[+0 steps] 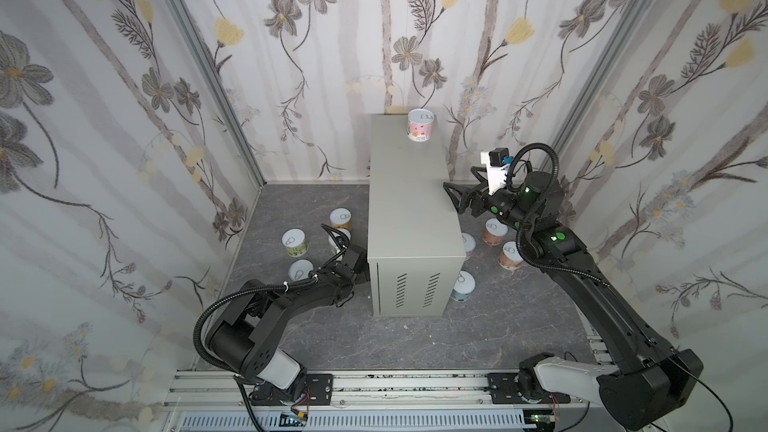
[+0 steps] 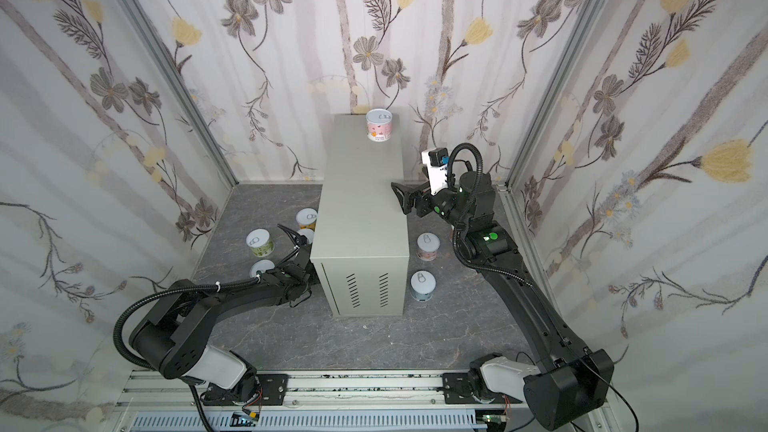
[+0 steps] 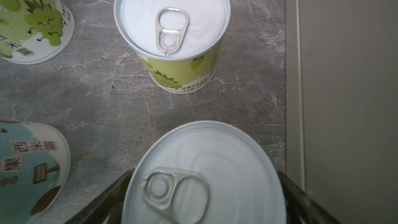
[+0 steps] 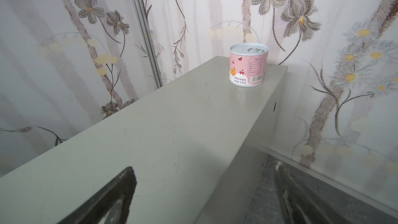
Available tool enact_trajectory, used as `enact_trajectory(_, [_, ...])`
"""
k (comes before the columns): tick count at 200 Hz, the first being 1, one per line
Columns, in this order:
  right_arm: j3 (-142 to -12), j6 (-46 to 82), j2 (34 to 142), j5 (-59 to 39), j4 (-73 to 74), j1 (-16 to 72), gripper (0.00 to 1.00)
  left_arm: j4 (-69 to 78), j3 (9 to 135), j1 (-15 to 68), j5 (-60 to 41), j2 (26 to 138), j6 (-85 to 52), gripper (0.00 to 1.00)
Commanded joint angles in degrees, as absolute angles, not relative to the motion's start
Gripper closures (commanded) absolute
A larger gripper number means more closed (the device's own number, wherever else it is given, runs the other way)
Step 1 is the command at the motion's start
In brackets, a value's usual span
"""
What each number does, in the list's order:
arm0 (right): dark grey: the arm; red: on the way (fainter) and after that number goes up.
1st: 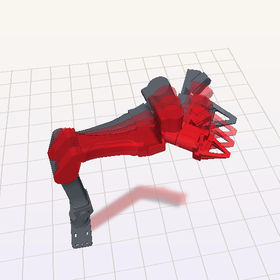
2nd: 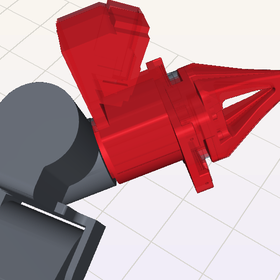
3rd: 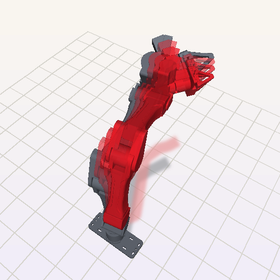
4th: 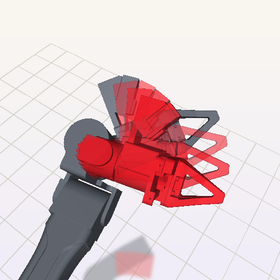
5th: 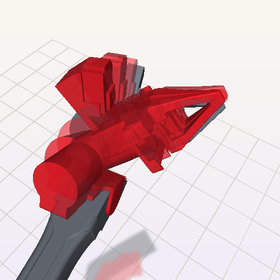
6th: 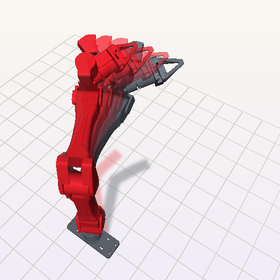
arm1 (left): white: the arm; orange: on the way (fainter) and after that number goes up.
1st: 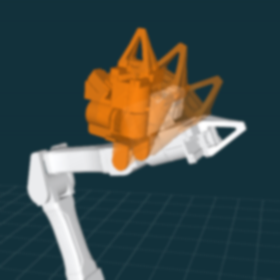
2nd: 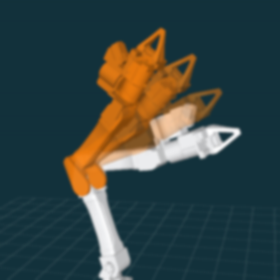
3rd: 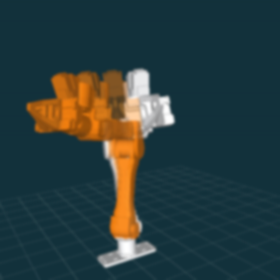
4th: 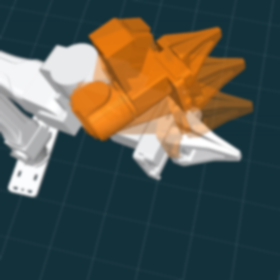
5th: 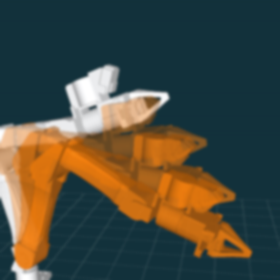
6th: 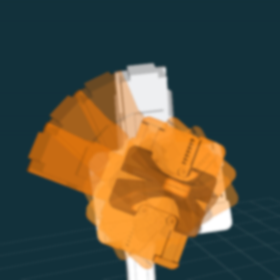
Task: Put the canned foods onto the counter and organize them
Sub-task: 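Close the left gripper on the yellow-labelled can while the right arm draws back, then lift the yellow can with the left gripper up toward the cabinet top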
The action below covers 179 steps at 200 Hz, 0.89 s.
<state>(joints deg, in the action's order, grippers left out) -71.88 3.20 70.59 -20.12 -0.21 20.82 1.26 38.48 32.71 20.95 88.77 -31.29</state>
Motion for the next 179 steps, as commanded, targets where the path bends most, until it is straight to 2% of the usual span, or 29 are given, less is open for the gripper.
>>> enact_trajectory(1, [-72.5,2.8,71.1,-21.2,1.6,20.8,0.00,3.0,39.5,33.0,23.5,90.3,-31.0,0.01])
enact_trajectory(105, [-72.3,2.9,72.7,-21.9,2.4,20.8,0.00,1.2,39.6,34.3,27.1,91.8,-29.4,0.25])
enact_trajectory(179, [-71.5,4.4,72.2,-22.4,2.7,20.8,0.00,-1.9,38.4,34.2,28.9,85.8,-28.3,0.31])
